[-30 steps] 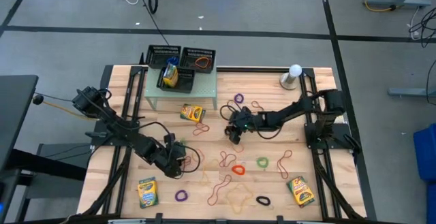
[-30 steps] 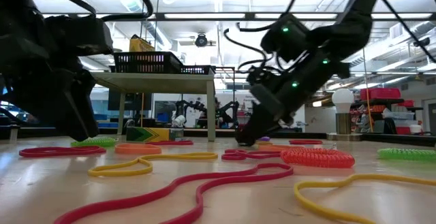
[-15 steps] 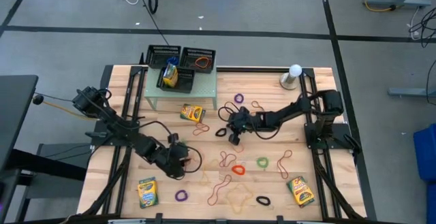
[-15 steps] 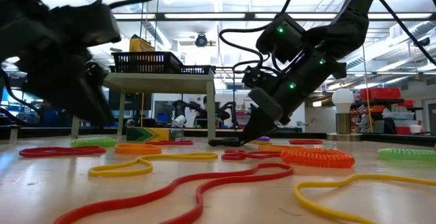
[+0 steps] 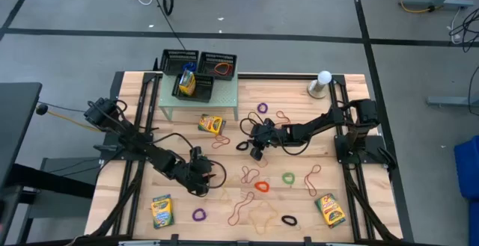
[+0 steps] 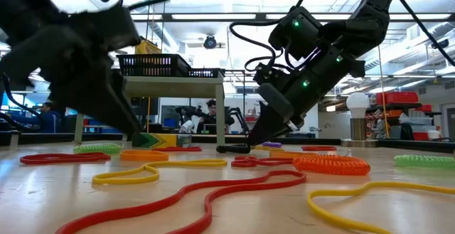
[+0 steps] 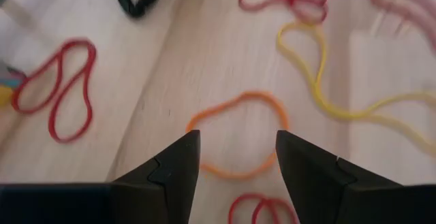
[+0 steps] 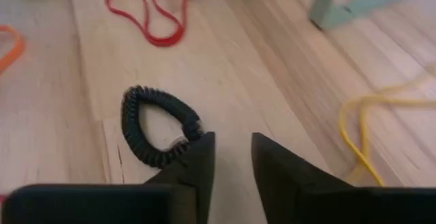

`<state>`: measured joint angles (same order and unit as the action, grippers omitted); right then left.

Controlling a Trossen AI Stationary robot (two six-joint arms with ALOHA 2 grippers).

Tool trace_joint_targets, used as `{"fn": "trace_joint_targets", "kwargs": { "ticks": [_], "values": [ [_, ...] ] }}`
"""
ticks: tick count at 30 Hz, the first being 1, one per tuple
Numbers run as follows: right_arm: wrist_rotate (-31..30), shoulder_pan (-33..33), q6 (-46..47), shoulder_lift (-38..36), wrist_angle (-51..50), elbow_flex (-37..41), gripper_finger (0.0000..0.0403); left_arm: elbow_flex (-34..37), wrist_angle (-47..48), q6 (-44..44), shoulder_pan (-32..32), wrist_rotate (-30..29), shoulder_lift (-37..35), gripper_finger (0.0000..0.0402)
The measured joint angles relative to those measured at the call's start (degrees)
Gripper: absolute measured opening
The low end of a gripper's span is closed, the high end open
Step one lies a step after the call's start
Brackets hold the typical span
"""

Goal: Pick & Place Office Desk Supplies
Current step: Put the black spring rubberband into the top left black bin

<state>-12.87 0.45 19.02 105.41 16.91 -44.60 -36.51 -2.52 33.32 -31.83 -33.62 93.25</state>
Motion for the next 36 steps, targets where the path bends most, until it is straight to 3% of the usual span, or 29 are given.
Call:
{"fn": "trace_joint_targets", "kwargs": {
  "ticks": [4, 8, 22, 28, 33, 36],
  "values": [
    [3.3, -0.5, 2.5, -0.1, 0.8, 0.0, 0.0136, 0.0, -1.4, -1.0, 0.1, 0.6, 2.2, 0.0202],
    [8.5, -1.4, 5.1, 2.1, 4.3, 0.0, 0.0138, 0.0, -4.0, -3.0, 0.0, 0.8, 3.5, 0.0202],
    [11.3, -1.2, 2.8, 4.1, 8.8, -0.1, 0.0042, 0.0, -6.5, -4.4, 2.0, 1.0, 3.6, 0.0202],
    [5.5, 1.3, -2.9, 3.7, 8.5, -0.1, 0.0005, 0.0, -6.8, -2.9, 3.5, 0.8, 3.6, 0.0202],
    [-2.9, 5.4, -9.3, 1.7, 8.4, -0.4, 0.0002, 0.0, -9.7, -2.8, 3.4, -2.8, 3.6, 0.0208],
    [-9.0, 8.1, -13.7, 1.3, 8.4, -1.5, 0.0002, 0.0, -16.5, -0.9, 2.7, -7.1, 5.8, 0.0215]
  ]
}}
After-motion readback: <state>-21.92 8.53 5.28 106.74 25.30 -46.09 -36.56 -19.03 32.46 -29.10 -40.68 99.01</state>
